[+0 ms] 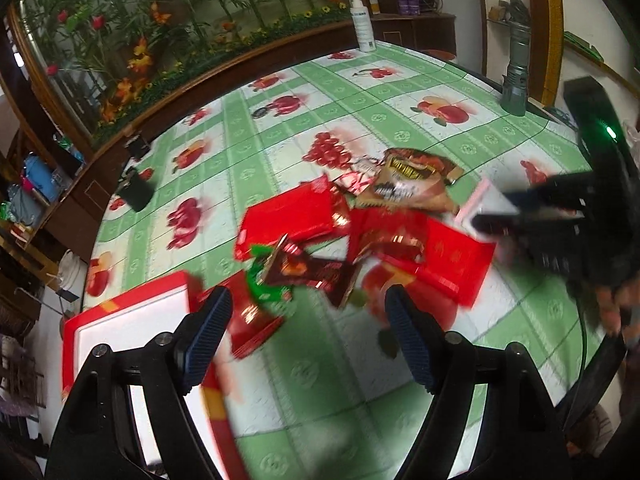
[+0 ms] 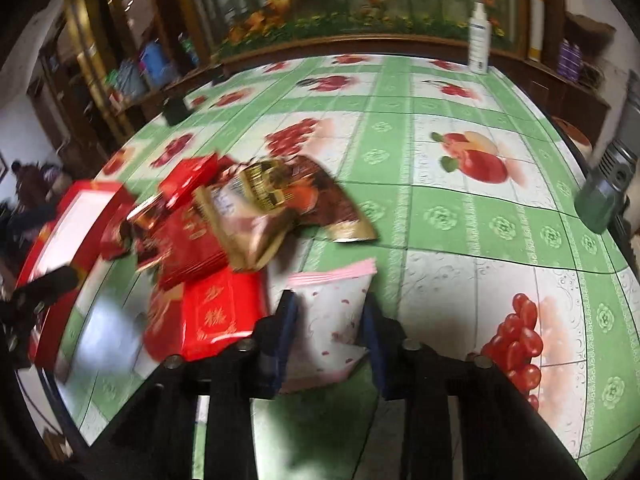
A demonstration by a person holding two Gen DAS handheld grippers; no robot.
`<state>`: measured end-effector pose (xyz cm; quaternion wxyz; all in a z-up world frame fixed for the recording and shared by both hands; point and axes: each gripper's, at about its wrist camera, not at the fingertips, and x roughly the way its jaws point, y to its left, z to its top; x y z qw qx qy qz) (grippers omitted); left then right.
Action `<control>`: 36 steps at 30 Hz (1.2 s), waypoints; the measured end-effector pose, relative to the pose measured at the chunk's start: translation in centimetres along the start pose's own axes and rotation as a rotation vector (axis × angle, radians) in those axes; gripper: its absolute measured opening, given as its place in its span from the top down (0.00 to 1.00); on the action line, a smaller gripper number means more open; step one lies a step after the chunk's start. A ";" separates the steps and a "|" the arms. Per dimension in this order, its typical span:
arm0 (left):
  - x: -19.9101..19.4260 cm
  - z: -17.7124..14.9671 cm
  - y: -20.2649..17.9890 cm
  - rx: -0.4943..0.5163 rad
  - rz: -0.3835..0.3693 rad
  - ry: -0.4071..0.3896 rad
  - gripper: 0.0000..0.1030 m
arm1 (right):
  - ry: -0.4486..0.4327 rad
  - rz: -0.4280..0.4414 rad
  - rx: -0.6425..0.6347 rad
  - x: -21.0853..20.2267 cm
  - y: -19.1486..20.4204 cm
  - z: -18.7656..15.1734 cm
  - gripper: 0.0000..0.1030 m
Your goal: Organize snacks
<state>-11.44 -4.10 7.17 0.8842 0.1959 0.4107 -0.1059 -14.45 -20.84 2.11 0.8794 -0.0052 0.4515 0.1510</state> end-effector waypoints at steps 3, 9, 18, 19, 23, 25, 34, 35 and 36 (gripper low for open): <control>0.9 1.1 -0.8 0.009 -0.012 0.005 0.24 | 0.009 0.041 0.032 -0.2 -0.7 -0.5 0.70; 3.6 3.7 -2.9 0.032 -0.026 0.034 0.24 | -0.018 0.103 0.154 -1.0 -2.0 -1.8 0.70; 6.3 2.8 -3.5 -0.012 -0.159 0.059 0.48 | -0.021 0.099 0.163 -1.0 -1.9 -1.7 0.70; 6.3 2.7 -3.2 -0.023 -0.168 0.055 0.52 | -0.021 0.094 0.162 -1.0 -1.8 -1.7 0.70; 6.1 2.0 -2.7 -0.031 -0.198 0.043 0.79 | -0.032 0.064 0.170 -1.2 -1.3 -2.0 0.70; 5.8 1.6 -2.3 -0.043 -0.224 0.038 0.80 | -0.037 0.050 0.168 -1.3 -0.9 -2.1 0.71; 2.2 -1.4 -0.2 -0.066 -0.261 -0.035 0.80 | -0.031 0.070 0.266 -2.7 -1.6 -3.1 0.78; 1.7 -1.8 0.0 -0.066 -0.263 -0.043 0.80 | -0.034 0.079 0.279 -2.9 -1.7 -3.2 0.79; 1.1 -2.3 0.2 -0.071 -0.268 -0.052 0.80 | -0.038 0.098 0.293 -3.2 -1.9 -3.4 0.80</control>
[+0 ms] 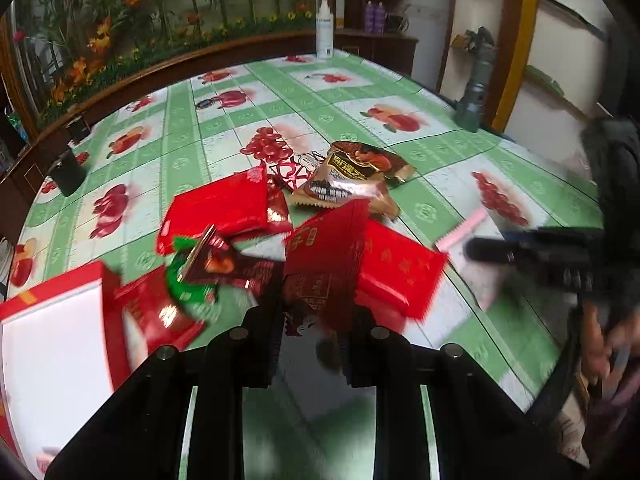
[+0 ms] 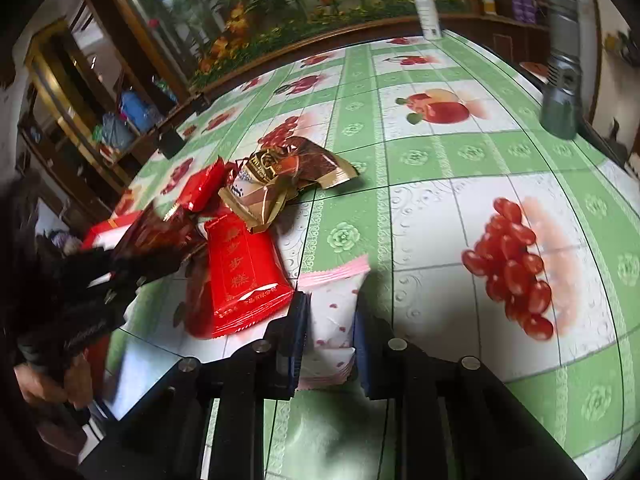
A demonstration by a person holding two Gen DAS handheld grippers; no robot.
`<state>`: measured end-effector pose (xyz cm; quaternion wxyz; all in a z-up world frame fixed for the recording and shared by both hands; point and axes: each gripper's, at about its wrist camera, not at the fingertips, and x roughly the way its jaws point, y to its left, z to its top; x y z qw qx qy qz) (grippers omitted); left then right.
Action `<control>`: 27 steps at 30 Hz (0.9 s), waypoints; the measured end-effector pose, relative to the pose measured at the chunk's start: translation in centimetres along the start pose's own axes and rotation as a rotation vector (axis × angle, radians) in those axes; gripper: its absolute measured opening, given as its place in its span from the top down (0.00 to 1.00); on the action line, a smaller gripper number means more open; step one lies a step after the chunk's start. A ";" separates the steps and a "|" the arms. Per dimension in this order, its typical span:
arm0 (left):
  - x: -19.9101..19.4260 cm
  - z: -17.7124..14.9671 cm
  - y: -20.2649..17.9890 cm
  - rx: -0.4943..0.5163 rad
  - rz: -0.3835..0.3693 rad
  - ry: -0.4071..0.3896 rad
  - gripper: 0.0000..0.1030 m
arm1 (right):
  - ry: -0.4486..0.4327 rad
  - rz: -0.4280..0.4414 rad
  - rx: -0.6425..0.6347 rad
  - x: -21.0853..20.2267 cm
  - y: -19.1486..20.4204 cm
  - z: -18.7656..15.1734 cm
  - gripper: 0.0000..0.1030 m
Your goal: Organize snacks
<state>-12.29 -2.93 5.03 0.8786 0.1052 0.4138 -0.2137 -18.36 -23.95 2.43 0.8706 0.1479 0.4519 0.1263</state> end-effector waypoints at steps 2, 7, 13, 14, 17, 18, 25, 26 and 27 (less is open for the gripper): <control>-1.2 -1.0 0.2 -0.011 -0.008 -0.011 0.80 | -0.006 0.057 0.034 -0.7 -0.3 -0.1 0.81; -4.0 -3.8 0.8 -0.029 0.014 -0.038 0.80 | -0.023 0.267 0.115 -1.7 -0.2 -0.4 0.81; -6.2 -6.2 2.5 -0.065 0.076 -0.066 0.79 | -0.020 0.413 0.156 -1.5 1.6 -0.5 0.82; -6.4 -6.5 3.0 -0.078 0.087 -0.065 0.79 | -0.018 0.431 0.159 -1.3 2.1 -0.6 0.82; -7.4 -7.3 5.0 -0.127 0.123 -0.077 0.79 | 0.012 0.440 0.129 -0.1 4.7 -0.7 0.82; -7.7 -7.5 5.7 -0.141 0.143 -0.084 0.79 | 0.027 0.445 0.120 0.3 5.6 -0.8 0.82; -10.6 -9.5 11.2 -0.256 0.282 -0.122 0.79 | 0.075 0.493 0.002 2.9 14.1 -1.3 0.82; -11.0 -9.9 12.1 -0.273 0.302 -0.126 0.79 | 0.080 0.511 -0.014 3.2 15.5 -1.4 0.82; -11.2 -10.3 12.6 -0.283 0.314 -0.128 0.79 | 0.083 0.527 -0.030 3.5 17.0 -1.5 0.82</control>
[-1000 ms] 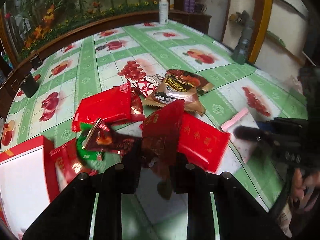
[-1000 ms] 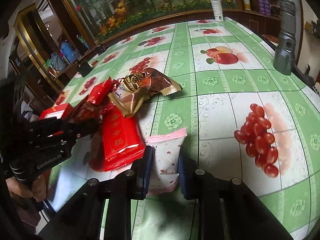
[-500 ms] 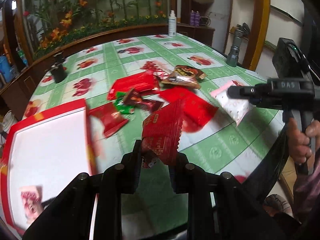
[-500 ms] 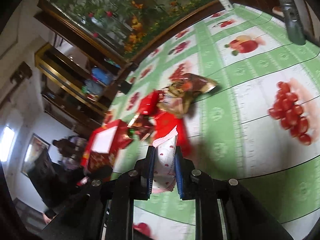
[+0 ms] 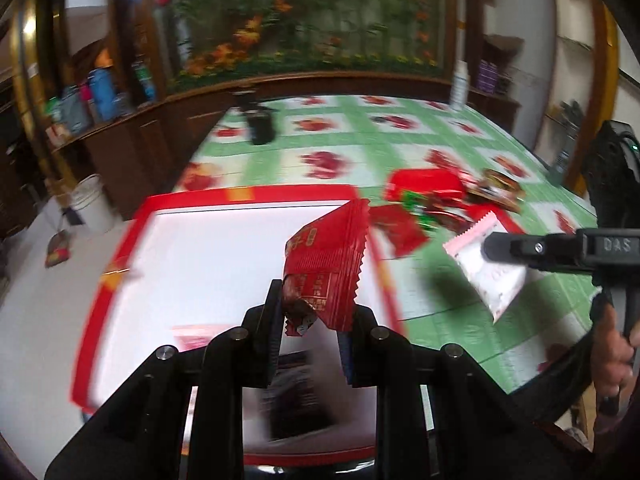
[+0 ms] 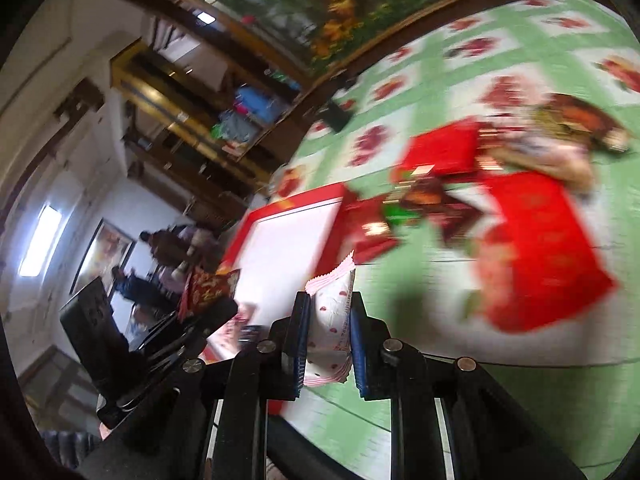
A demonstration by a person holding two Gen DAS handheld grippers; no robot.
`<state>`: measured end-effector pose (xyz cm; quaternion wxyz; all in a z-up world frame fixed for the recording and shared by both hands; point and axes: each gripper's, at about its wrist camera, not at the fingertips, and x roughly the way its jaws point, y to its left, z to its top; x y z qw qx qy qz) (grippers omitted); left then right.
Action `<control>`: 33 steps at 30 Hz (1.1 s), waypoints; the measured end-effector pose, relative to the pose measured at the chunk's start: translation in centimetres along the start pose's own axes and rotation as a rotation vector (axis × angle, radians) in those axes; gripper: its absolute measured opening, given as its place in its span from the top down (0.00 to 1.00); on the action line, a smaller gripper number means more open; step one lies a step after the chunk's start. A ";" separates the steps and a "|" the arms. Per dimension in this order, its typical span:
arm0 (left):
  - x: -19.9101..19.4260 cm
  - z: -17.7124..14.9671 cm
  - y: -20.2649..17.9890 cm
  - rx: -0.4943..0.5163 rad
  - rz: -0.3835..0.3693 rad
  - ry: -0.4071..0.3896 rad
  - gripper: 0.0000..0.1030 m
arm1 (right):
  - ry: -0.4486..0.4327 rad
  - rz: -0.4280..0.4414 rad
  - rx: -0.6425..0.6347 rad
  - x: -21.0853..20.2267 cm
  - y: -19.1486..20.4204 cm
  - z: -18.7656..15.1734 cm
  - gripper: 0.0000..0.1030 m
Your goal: Organize snacks
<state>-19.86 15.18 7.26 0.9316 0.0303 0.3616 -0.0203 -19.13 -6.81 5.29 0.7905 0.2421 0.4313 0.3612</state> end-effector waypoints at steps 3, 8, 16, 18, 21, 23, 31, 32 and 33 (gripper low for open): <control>0.0 -0.7 1.7 -0.018 0.035 0.010 0.79 | 0.013 0.036 -0.039 2.5 2.5 -0.2 0.82; 0.2 -2.1 3.4 -0.039 0.056 0.031 0.79 | 0.038 0.068 -0.072 5.6 5.3 -1.0 0.82; 0.5 -3.0 4.2 -0.038 0.061 0.048 0.79 | 0.079 0.025 -0.102 8.6 6.2 -2.3 0.82; 0.6 -3.1 4.2 -0.038 0.060 0.056 0.79 | 0.083 0.015 -0.102 9.2 6.0 -2.1 0.81; 0.9 -3.3 4.2 -0.037 0.058 0.067 0.79 | 0.088 0.014 -0.097 9.3 5.8 -2.3 0.80; 0.9 -3.3 4.2 -0.038 0.057 0.070 0.79 | 0.086 0.007 -0.103 9.3 5.9 -2.2 0.79; 0.9 -3.2 3.7 -0.024 0.061 0.079 0.48 | 0.069 0.001 -0.116 8.9 6.4 -2.3 0.78; 0.8 -3.1 3.6 -0.022 0.063 0.073 0.39 | 0.063 0.002 -0.115 8.7 6.2 -2.2 0.78; 0.6 -3.1 3.4 -0.019 0.066 0.064 0.37 | 0.060 0.002 -0.110 8.6 6.1 -2.2 0.78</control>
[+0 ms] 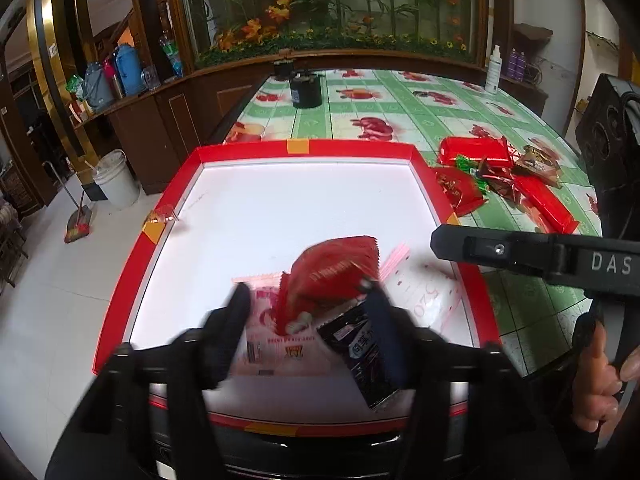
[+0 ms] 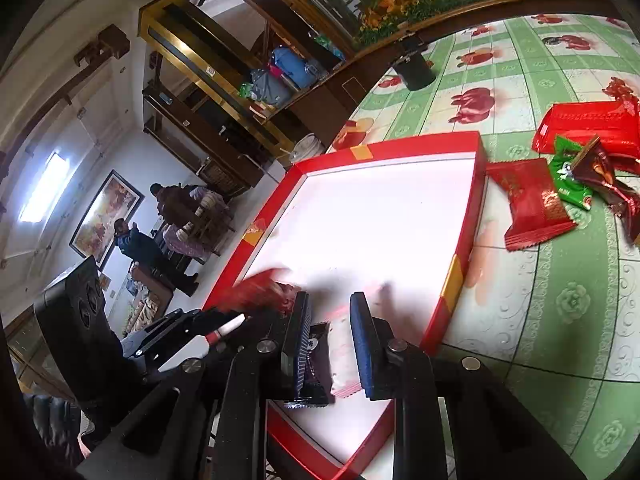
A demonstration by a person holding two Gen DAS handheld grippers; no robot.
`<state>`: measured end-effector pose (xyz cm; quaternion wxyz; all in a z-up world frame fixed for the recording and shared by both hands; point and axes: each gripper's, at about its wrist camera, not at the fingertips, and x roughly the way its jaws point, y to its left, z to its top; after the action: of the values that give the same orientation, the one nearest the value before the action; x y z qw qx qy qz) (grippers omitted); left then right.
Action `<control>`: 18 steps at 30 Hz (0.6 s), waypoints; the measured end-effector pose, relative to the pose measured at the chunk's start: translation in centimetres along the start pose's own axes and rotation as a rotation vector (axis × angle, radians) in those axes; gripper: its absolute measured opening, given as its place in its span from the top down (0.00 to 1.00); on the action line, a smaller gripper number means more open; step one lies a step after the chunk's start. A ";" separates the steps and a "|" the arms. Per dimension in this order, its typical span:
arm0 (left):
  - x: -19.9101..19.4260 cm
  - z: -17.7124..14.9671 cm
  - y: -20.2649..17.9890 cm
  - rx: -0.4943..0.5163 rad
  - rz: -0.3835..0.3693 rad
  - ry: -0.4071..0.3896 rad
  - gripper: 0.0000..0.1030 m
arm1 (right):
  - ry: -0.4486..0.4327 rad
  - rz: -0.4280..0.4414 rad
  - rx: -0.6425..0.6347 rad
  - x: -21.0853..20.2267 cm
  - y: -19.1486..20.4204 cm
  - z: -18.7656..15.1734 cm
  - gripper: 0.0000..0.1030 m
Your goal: Organize snacks
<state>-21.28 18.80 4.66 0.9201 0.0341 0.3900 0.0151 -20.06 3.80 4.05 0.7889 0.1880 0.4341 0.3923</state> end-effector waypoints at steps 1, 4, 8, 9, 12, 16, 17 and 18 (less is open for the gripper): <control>-0.2 0.0 -0.1 0.003 -0.003 -0.007 0.36 | -0.004 0.001 0.008 -0.2 -0.2 0.0 0.78; -0.4 0.3 -0.5 0.013 -0.012 -0.016 0.36 | -0.021 -0.007 0.026 -1.0 -1.3 0.2 0.77; -0.6 0.5 -1.1 0.023 -0.020 -0.021 0.36 | -0.057 -0.023 0.056 -2.9 -3.0 0.4 0.76; -0.6 0.6 -1.3 0.027 -0.023 -0.021 0.36 | -0.066 -0.029 0.061 -3.4 -3.5 0.6 0.75; -0.5 0.6 -1.9 0.041 -0.027 -0.019 0.36 | -0.109 -0.059 0.094 -5.7 -5.5 0.6 0.71; -0.5 0.8 -2.7 0.055 -0.034 -0.013 0.36 | -0.165 -0.098 0.155 -8.8 -8.5 0.8 0.70; -0.5 0.8 -2.8 0.058 -0.035 -0.013 0.36 | -0.182 -0.110 0.176 -9.8 -9.4 0.7 0.70; -0.5 0.9 -3.1 0.062 -0.037 -0.012 0.36 | -0.195 -0.120 0.189 -10.5 -10.1 0.7 0.70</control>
<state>-20.96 15.63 5.47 0.9211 0.0555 0.3851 -0.0143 -18.20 -10.60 3.64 0.8280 0.2724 0.4011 0.2817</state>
